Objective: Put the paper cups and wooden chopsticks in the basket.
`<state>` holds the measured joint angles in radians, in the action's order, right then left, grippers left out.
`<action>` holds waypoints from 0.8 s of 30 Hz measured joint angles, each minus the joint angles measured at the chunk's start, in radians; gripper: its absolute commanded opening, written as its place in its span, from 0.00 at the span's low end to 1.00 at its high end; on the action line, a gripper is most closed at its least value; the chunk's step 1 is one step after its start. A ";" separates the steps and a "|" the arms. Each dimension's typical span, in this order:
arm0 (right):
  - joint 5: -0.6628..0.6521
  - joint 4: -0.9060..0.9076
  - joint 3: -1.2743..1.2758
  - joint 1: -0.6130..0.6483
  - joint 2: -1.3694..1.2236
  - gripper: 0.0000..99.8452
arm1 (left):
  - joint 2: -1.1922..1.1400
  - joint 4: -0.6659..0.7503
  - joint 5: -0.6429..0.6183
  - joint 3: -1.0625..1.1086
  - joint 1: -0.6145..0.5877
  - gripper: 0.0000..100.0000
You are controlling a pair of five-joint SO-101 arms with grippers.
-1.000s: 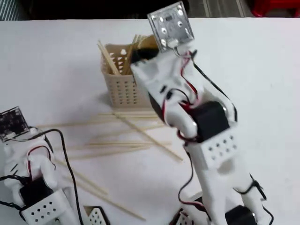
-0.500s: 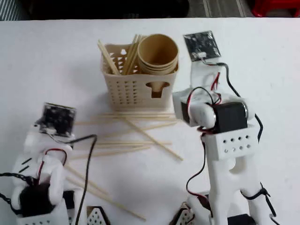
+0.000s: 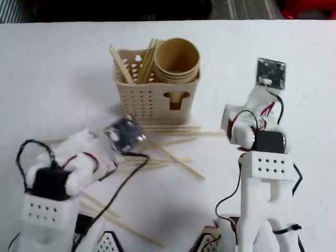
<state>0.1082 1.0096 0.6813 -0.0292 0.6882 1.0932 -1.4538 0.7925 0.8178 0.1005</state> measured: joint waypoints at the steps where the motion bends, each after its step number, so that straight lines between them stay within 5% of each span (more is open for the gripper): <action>1: 0.008 -0.021 0.015 -0.009 0.000 0.02 | -0.018 0.000 0.028 -0.002 0.026 0.23; 8: 0.012 -0.100 0.063 -0.015 0.003 0.02 | -0.184 0.074 0.160 0.051 0.155 0.23; 24: 0.012 -0.106 0.063 -0.015 0.003 0.02 | -0.792 0.422 0.282 0.069 0.172 0.23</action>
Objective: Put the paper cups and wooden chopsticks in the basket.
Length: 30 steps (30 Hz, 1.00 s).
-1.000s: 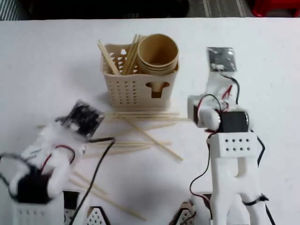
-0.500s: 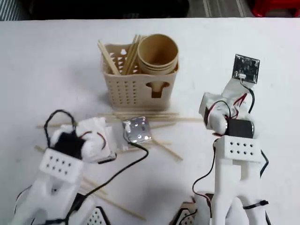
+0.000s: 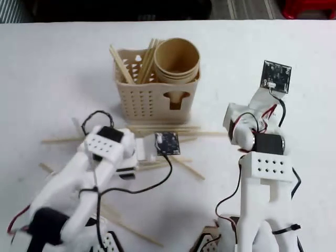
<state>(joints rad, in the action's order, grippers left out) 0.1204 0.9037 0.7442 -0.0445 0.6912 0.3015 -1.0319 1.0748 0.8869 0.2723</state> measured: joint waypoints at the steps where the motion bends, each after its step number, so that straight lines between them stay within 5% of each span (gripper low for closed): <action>1: 0.000 0.000 0.000 0.000 0.000 0.02 | -0.029 0.018 0.002 0.000 0.000 0.23; 14: 0.000 0.000 0.000 -0.003 0.000 0.02 | -0.345 -0.129 0.023 -0.233 0.006 0.02; 23: 0.000 0.000 0.000 -0.032 0.000 0.02 | -0.431 -0.258 0.023 -0.302 0.094 0.02; 30: 0.000 0.000 0.000 -0.037 0.000 0.02 | -0.256 -0.270 0.023 -0.157 0.144 0.02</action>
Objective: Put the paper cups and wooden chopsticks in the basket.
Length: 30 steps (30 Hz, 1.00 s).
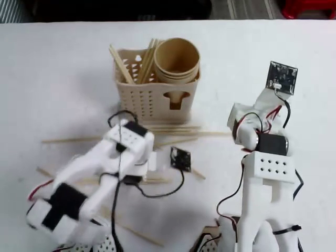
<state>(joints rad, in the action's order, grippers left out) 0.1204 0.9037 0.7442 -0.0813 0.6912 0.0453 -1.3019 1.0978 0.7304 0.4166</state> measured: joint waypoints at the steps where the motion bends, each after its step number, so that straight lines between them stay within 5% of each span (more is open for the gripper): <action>1: 0.000 0.000 0.000 0.000 0.000 0.02 | 0.037 -0.002 -0.002 0.026 0.003 0.02; 10: 0.000 0.000 0.000 0.000 0.000 0.02 | 0.373 -0.084 -0.114 0.074 0.002 0.03; 16: 0.000 0.000 0.000 0.000 0.000 0.02 | 0.394 -0.091 -0.115 0.074 0.002 0.22; 30: 0.000 0.000 0.000 0.000 0.000 0.02 | 0.026 0.133 -0.130 0.048 -0.077 0.19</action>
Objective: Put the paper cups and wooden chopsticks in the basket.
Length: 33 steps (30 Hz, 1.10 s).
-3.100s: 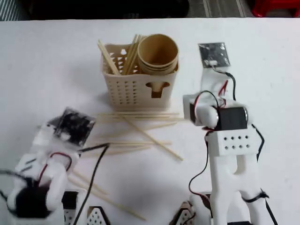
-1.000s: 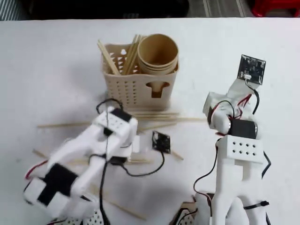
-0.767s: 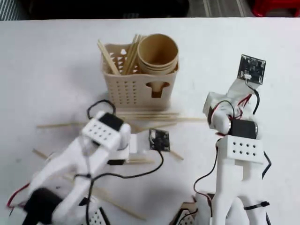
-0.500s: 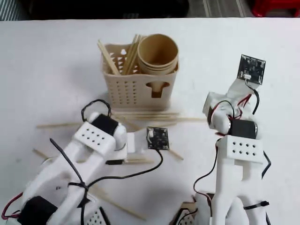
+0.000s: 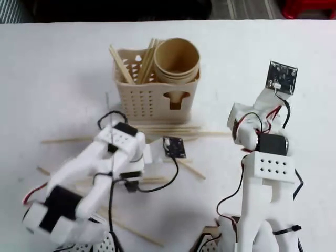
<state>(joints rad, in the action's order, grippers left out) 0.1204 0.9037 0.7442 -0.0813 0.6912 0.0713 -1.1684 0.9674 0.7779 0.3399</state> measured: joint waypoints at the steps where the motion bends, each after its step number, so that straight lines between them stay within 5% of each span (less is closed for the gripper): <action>1: 0.000 0.000 0.000 0.000 0.000 0.02 | -0.032 -0.011 0.000 -0.026 0.000 0.16; 6: 0.000 0.000 0.000 0.000 0.000 0.02 | -0.172 -0.058 -0.005 -0.149 0.000 0.02; 15: 0.000 0.000 0.000 0.000 0.000 0.02 | -0.328 -0.227 -0.029 -0.330 0.035 0.02; 33: 0.000 0.000 0.000 0.000 0.000 0.02 | 0.138 -0.589 -0.107 -0.638 0.046 0.02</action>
<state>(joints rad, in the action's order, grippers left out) 0.1204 0.9037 0.7442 -0.0813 0.6912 0.2094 -1.7576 0.8600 0.1396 0.3859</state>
